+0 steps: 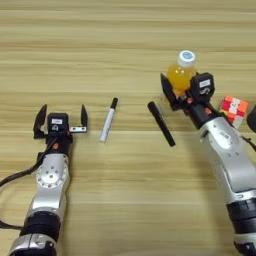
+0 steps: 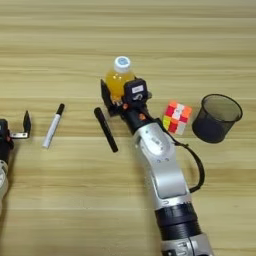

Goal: Move the objects on the table

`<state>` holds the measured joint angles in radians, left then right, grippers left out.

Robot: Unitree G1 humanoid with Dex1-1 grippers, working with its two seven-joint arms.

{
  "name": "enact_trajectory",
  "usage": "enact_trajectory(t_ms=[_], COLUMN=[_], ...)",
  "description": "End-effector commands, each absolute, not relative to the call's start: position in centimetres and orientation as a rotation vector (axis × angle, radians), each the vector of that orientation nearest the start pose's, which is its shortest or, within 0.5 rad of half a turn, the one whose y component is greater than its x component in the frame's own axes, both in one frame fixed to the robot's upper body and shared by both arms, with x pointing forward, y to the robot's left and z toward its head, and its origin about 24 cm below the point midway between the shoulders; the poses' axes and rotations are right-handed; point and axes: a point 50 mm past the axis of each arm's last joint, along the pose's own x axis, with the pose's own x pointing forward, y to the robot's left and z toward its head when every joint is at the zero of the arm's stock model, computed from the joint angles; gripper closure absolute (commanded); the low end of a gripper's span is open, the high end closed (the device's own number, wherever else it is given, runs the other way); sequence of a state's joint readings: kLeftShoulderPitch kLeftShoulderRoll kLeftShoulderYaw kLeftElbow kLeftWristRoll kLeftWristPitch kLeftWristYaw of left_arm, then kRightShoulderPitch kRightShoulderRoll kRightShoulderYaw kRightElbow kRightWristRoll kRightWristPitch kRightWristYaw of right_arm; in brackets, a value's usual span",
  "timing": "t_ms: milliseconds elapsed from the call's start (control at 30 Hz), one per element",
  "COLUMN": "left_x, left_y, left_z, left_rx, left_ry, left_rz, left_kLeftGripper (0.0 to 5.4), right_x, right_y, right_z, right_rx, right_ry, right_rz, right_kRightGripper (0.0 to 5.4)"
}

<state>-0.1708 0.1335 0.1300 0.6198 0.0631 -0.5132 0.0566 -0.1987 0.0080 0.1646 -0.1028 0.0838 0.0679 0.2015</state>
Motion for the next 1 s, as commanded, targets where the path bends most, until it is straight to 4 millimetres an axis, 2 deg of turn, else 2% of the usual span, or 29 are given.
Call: enact_trajectory(t_ms=[33,133,333,1000], left_x=[26.7,26.7,26.7,26.7], left_y=[20.1,20.1,20.1,20.2], left_z=[-0.3,-0.3,-0.3,-0.3], left_rx=[0.174,0.173,0.173,0.167], left_ry=[-0.061,-0.06,-0.06,-0.061], left_rz=[0.126,0.127,0.129,0.137], left_kLeftGripper=[0.0,0.0,0.0,0.0], right_x=[26.9,26.2,25.6,26.9], right_y=[-6.0,-4.3,-2.8,-2.8], right_z=[11.2,10.5,9.4,6.7], right_rx=[0.076,0.085,0.095,0.105], right_ry=[-0.224,-0.197,-0.156,-0.062], right_rz=[0.517,0.577,0.624,0.618], right_kRightGripper=[1.91,1.91,1.91,1.91])
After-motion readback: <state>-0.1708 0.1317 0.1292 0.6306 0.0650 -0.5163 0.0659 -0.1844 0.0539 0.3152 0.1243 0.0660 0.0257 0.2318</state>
